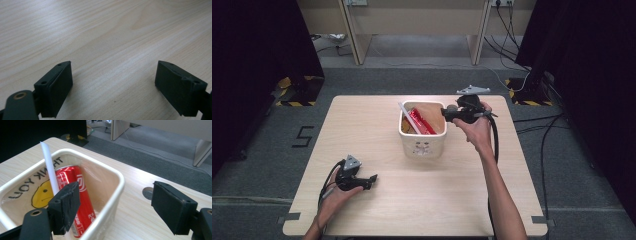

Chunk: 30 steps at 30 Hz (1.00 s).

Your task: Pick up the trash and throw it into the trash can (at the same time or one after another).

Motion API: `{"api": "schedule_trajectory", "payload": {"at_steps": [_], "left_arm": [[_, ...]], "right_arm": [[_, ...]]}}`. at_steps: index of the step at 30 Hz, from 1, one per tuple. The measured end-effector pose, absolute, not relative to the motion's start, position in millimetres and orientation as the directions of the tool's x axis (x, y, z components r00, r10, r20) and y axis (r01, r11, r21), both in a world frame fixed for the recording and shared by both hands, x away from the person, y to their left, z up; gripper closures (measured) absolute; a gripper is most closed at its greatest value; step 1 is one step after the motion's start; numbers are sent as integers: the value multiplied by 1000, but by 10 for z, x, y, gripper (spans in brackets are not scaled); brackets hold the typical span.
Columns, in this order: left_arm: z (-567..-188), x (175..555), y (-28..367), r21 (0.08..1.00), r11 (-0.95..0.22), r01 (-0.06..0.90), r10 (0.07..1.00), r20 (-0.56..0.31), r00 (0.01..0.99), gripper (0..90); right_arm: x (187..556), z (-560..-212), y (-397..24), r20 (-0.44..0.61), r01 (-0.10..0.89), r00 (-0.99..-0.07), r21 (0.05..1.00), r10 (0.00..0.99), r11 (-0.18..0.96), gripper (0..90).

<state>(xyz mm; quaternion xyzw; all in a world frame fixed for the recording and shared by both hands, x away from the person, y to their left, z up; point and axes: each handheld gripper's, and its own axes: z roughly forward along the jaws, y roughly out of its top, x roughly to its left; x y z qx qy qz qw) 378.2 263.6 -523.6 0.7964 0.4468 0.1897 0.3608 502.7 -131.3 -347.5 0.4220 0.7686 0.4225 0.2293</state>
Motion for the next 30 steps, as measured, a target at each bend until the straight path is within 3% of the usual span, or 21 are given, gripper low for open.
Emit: {"api": "schedule_trajectory", "payload": {"at_steps": [30], "left_arm": [[-5236, 3782, 2636, 744, -341, 575, 848, -20, 529, 136]], "right_arm": [[4826, -3649, -2149, 11, 475, -430, 853, 903, 215, 207]]}}
